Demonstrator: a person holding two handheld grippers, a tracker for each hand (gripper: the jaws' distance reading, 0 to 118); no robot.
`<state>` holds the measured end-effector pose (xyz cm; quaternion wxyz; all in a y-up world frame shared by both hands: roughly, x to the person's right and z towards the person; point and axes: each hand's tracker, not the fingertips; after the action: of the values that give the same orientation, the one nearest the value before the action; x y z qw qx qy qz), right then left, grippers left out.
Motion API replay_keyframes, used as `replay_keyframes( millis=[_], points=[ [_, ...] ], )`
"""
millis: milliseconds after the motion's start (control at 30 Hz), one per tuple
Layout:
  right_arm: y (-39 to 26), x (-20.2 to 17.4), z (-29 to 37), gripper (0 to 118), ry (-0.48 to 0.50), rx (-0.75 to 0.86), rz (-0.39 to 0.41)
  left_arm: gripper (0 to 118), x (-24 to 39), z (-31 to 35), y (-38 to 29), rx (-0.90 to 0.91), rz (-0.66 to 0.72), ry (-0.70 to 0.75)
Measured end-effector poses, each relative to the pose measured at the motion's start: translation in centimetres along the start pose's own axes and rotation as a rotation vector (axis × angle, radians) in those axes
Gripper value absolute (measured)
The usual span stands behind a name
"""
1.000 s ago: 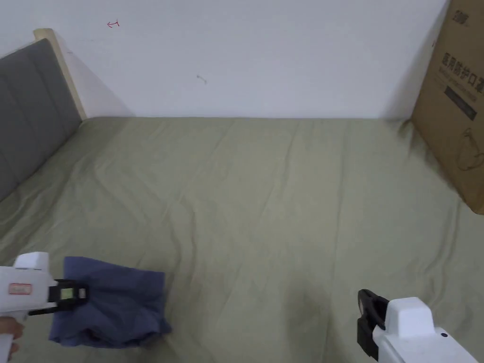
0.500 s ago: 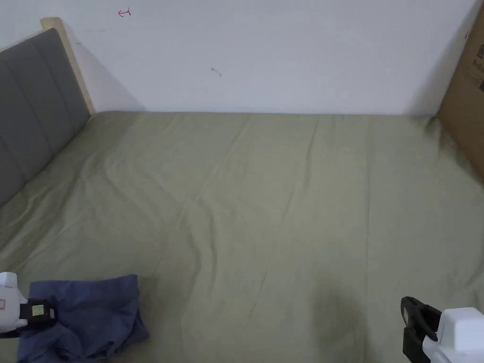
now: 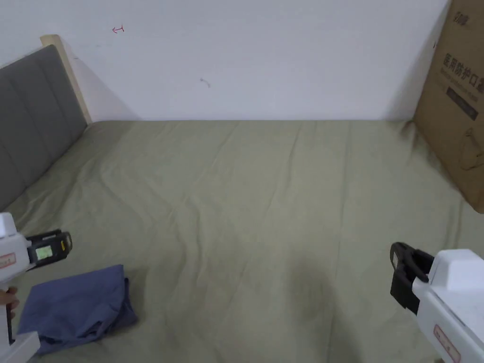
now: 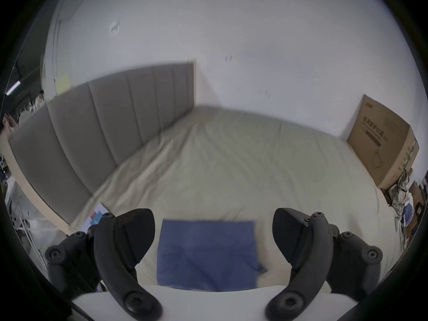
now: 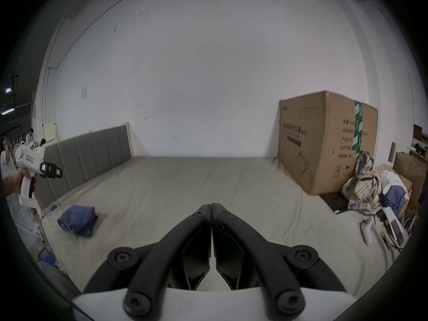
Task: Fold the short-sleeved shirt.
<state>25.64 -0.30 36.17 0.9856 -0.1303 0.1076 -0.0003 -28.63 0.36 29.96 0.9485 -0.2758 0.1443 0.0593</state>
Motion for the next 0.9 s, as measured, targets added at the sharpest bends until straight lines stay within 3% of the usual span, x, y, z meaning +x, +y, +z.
replay_keyframes(
  millis=[433, 833, 900],
  points=[
    [7.7, 0.9, 6.4, 0, -0.125, 0.139, 0.037, 107, 16.1, 14.3, 1.0, 0.509, -0.056, -0.147],
    [7.9, 1.3, 8.3, 0, -0.172, 0.214, 0.041, 103, 25.9, 15.9, -5.6, 0.623, -0.083, -0.229],
    [7.8, 1.1, 8.1, 0, -0.179, 0.219, 0.039, 93, 26.9, 16.4, -6.6, 0.636, -0.105, -0.232]
  ],
)
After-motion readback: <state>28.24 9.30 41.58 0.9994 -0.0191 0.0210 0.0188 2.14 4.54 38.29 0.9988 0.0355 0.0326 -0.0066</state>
